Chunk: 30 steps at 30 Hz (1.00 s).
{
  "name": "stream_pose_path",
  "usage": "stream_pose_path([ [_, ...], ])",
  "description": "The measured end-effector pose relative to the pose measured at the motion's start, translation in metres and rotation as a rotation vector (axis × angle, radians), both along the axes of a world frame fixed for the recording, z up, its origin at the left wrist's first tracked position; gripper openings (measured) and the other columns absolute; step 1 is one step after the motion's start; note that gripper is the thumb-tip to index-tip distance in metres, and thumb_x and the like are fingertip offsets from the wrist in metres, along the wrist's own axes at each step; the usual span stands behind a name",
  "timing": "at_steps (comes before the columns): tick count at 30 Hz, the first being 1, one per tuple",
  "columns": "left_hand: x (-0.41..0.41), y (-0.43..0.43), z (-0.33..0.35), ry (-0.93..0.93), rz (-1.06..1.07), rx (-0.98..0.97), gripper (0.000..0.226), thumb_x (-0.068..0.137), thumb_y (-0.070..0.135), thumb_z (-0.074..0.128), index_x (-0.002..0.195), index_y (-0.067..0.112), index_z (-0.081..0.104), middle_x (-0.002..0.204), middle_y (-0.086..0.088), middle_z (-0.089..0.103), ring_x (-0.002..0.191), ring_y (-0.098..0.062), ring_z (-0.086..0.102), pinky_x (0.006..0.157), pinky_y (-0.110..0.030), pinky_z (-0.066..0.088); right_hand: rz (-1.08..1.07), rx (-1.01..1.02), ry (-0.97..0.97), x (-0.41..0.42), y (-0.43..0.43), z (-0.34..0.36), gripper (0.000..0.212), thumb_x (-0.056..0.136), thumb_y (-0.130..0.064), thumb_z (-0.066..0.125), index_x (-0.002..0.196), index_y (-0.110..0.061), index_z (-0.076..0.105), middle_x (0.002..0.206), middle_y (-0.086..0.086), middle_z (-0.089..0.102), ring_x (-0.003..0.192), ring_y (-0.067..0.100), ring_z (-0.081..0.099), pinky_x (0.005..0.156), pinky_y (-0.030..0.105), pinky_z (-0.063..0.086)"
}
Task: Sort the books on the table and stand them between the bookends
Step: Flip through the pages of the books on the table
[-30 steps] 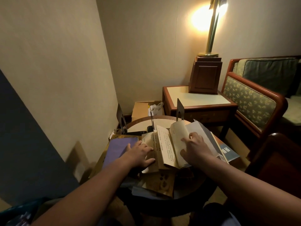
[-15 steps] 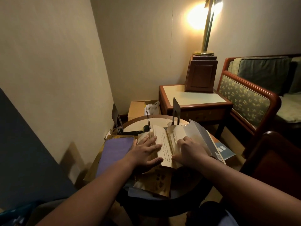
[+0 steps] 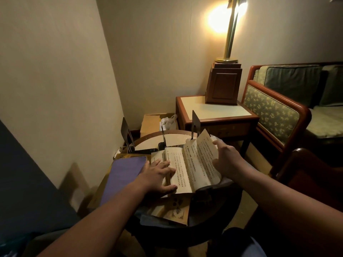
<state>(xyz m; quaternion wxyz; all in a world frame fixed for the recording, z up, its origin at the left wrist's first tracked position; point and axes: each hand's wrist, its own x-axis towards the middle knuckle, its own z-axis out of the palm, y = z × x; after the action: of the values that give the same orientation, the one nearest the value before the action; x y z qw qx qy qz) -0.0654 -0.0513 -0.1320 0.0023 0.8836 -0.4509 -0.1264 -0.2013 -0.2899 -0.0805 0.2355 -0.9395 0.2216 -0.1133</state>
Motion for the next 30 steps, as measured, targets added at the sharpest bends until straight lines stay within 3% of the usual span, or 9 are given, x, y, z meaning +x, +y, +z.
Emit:
stream_pose_path([
  [6,0.003,-0.011,0.011,0.018,0.01,0.049,0.071,0.08,0.071,0.055,0.143,0.04,0.038,0.161,0.003,0.019,0.151,-0.027,0.003,0.115,-0.064,0.001,0.004,-0.2,0.148,-0.009,-0.013,-0.023,0.059,0.084,-0.012,0.071,0.139,-0.023,0.052,0.146,0.004,0.044,0.132,0.027,0.043,0.1,0.037,0.05],
  [10,-0.007,-0.034,0.029,-0.091,0.002,-0.028,0.05,0.089,0.058,0.049,0.129,0.029,0.053,0.149,-0.003,0.038,0.148,-0.025,0.016,0.116,-0.06,0.004,0.112,-0.18,0.211,-0.012,-0.018,-0.04,0.051,0.09,-0.018,0.066,0.138,-0.027,0.053,0.156,0.004,0.035,0.141,0.03,0.035,0.108,0.045,0.045],
  [13,-0.016,-0.051,0.032,-0.138,-0.032,-0.141,0.064,0.093,0.06,0.043,0.147,0.026,0.037,0.158,-0.001,0.029,0.15,-0.022,0.015,0.12,-0.053,0.007,0.188,-0.162,0.28,-0.01,-0.013,-0.047,0.044,0.098,-0.028,0.057,0.141,-0.024,0.05,0.158,0.005,0.032,0.145,0.03,0.03,0.112,0.046,0.037],
  [15,-0.02,-0.06,0.03,-0.126,-0.095,-0.093,0.078,0.091,0.068,0.041,0.154,0.027,0.02,0.164,-0.001,0.014,0.151,-0.021,0.007,0.121,-0.052,0.003,0.195,-0.138,0.299,-0.01,-0.01,-0.052,0.047,0.101,-0.04,0.047,0.145,-0.021,0.044,0.16,0.007,0.028,0.147,0.028,0.025,0.117,0.043,0.028],
  [16,-0.021,-0.064,0.027,-0.103,-0.119,-0.041,0.084,0.089,0.072,0.039,0.156,0.028,0.014,0.165,0.0,0.008,0.152,-0.021,0.003,0.121,-0.052,0.0,0.204,-0.138,0.317,-0.011,-0.01,-0.055,0.057,0.101,-0.052,0.037,0.147,-0.019,0.04,0.162,0.008,0.025,0.149,0.027,0.021,0.119,0.042,0.024],
  [18,-0.022,-0.07,0.018,-0.041,-0.135,0.049,0.089,0.086,0.076,0.039,0.156,0.032,0.005,0.165,0.002,-0.001,0.152,-0.022,-0.002,0.121,-0.052,-0.003,0.258,-0.164,0.345,-0.015,-0.012,-0.062,0.106,0.078,-0.086,-0.001,0.154,-0.018,0.029,0.164,0.007,0.017,0.152,0.026,0.013,0.121,0.041,0.015],
  [20,-0.024,-0.073,0.009,0.01,-0.116,0.086,0.091,0.085,0.077,0.041,0.156,0.034,0.002,0.165,0.004,-0.006,0.152,-0.025,-0.003,0.121,-0.056,-0.002,0.313,-0.196,0.37,-0.021,-0.019,-0.074,0.132,0.053,-0.093,-0.023,0.158,-0.022,0.014,0.167,0.003,0.006,0.153,0.022,0.001,0.122,0.041,0.006],
  [26,-0.026,-0.078,-0.003,0.025,-0.093,0.119,0.093,0.082,0.08,0.042,0.155,0.039,-0.001,0.164,0.008,-0.014,0.151,-0.029,-0.009,0.117,-0.062,-0.006,0.459,-0.326,0.465,-0.047,-0.023,-0.081,0.087,0.081,-0.075,-0.006,0.154,-0.031,-0.014,0.163,-0.006,-0.017,0.143,0.013,-0.027,0.115,0.04,-0.022],
  [30,-0.027,-0.076,-0.016,0.025,-0.093,0.093,0.092,0.083,0.082,0.035,0.153,0.042,-0.009,0.161,0.012,-0.023,0.149,-0.028,-0.019,0.113,-0.059,-0.017,0.444,-0.302,0.558,-0.04,-0.033,-0.074,0.086,0.082,-0.077,-0.007,0.155,-0.032,-0.013,0.162,-0.007,-0.018,0.145,0.014,-0.025,0.115,0.049,-0.023],
])
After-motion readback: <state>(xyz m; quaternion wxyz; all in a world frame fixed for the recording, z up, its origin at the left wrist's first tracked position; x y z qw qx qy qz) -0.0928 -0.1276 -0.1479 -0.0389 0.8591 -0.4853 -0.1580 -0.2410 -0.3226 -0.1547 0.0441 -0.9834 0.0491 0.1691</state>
